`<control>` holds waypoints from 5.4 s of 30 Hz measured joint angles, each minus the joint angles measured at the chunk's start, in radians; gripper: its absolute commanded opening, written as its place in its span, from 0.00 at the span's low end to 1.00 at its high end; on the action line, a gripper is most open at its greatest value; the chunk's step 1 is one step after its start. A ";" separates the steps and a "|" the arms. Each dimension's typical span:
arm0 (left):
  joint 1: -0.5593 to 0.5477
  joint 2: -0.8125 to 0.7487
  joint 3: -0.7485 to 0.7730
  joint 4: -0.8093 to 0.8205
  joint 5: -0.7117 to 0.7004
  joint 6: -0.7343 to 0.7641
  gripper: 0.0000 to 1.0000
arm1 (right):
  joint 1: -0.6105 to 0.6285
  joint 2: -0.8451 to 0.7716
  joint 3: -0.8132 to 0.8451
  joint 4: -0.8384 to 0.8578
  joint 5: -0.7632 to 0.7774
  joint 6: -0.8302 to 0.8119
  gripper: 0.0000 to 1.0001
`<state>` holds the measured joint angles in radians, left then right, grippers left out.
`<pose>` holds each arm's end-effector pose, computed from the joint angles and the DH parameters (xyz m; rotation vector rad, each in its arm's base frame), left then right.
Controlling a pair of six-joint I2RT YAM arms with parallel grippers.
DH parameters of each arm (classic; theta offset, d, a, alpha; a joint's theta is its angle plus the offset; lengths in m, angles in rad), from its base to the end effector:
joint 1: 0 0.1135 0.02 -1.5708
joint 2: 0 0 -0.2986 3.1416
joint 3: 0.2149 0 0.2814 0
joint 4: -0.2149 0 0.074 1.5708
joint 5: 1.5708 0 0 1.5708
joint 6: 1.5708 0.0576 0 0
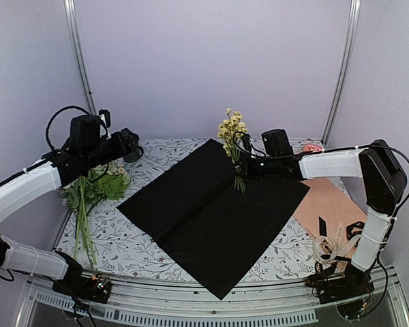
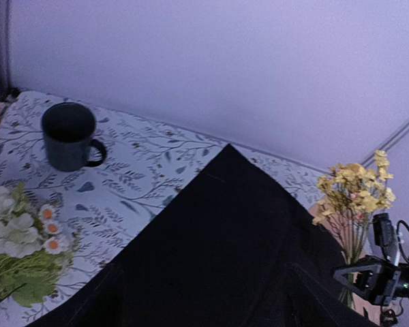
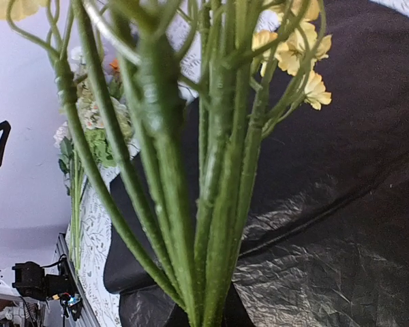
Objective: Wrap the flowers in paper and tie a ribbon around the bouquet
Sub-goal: Place the fake flower on the flattened wrapping paper, then pick up the fake flower from the corner of the board, then pass from the left arm to the right, then place the fake flower on the flattened wrapping paper, then pick up the fake flower from the corner of the board.
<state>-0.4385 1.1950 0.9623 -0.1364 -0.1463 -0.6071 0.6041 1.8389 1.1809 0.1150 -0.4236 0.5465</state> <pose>0.2878 -0.1257 0.3390 -0.2649 1.9582 -0.5501 0.3665 0.2817 0.2154 -0.3386 2.2471 1.0998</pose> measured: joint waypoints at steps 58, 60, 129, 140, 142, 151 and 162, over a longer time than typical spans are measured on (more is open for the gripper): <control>0.560 0.246 -0.319 -0.087 -0.023 0.010 0.00 | -0.003 -0.071 -0.070 -0.185 0.177 -0.241 0.38; 0.560 0.198 -0.323 -0.097 -0.024 0.009 0.00 | -0.003 -0.075 -0.070 -0.188 0.178 -0.246 0.38; -0.218 0.223 0.081 -0.023 -0.136 -0.058 0.81 | 0.042 0.245 0.109 -0.067 -0.113 -0.006 0.26; -0.147 0.142 0.037 -0.087 -0.181 -0.038 0.85 | 0.042 0.227 0.114 -0.132 -0.003 -0.032 0.35; -0.106 0.111 0.011 -0.104 -0.185 -0.037 0.84 | 0.042 0.190 0.110 -0.155 0.011 -0.048 0.35; 0.308 0.010 -0.158 -0.233 -0.166 -0.029 0.85 | 0.042 -0.047 0.104 -0.198 0.022 -0.172 0.36; 0.608 -0.015 -0.188 -0.273 -0.103 0.064 0.69 | 0.042 -0.084 0.025 -0.284 0.022 -0.301 0.37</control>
<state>0.1692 1.1801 0.7742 -0.4095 -0.2489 -0.5430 0.6456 1.7546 1.2057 -0.1692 -0.4015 0.2451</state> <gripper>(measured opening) 0.712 0.364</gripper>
